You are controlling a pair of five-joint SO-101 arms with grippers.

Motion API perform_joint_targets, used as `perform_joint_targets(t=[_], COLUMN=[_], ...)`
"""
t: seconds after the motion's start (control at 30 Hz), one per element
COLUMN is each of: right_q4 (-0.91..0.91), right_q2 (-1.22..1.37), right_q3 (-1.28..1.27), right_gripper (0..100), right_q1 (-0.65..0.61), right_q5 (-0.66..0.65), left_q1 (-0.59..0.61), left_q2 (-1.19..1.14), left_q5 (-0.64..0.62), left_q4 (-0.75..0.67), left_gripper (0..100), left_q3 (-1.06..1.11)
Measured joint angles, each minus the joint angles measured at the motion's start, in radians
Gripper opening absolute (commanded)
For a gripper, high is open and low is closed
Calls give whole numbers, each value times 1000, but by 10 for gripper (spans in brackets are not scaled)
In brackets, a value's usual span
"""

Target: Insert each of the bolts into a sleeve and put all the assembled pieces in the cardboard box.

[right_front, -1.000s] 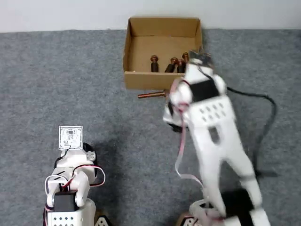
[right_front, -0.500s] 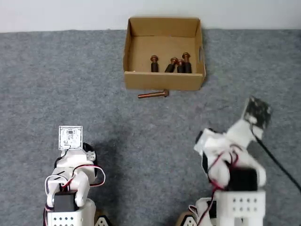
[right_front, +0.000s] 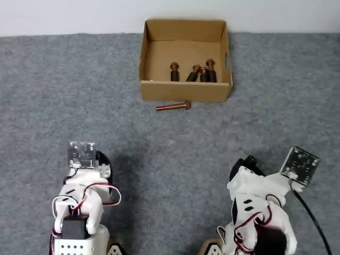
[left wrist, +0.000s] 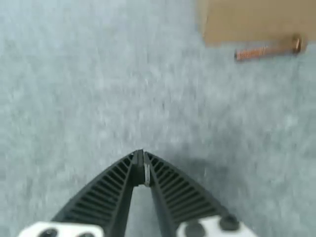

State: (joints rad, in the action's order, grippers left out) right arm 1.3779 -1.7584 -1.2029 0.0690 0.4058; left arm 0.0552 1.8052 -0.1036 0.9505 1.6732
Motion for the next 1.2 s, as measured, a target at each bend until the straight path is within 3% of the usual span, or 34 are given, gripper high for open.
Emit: perform_joint_targets(t=[0.33, 0.5, 0.9, 1.1, 1.2], right_q4=[0, 0, 0, 0, 0], right_q2=[-37, -37, -28, -37, -37], right_q3=[-12, -12, -23, -23, -23], right_gripper=[8, 8, 8, 8, 8], right_q1=[-5, -5, -5, -5, -5], right_q5=[0, 0, 0, 0, 0], left_q1=[-37, -35, -63, -121, -146], left_q2=[-2, -109, -853, -1246, -1432], left_q5=[15, 94, 143, 353, 385], left_q4=[-31, -29, -25, -25, -25], left_gripper=[8, 7, 8, 8, 8], left_q3=[-147, -261, -718, -931, -1049])
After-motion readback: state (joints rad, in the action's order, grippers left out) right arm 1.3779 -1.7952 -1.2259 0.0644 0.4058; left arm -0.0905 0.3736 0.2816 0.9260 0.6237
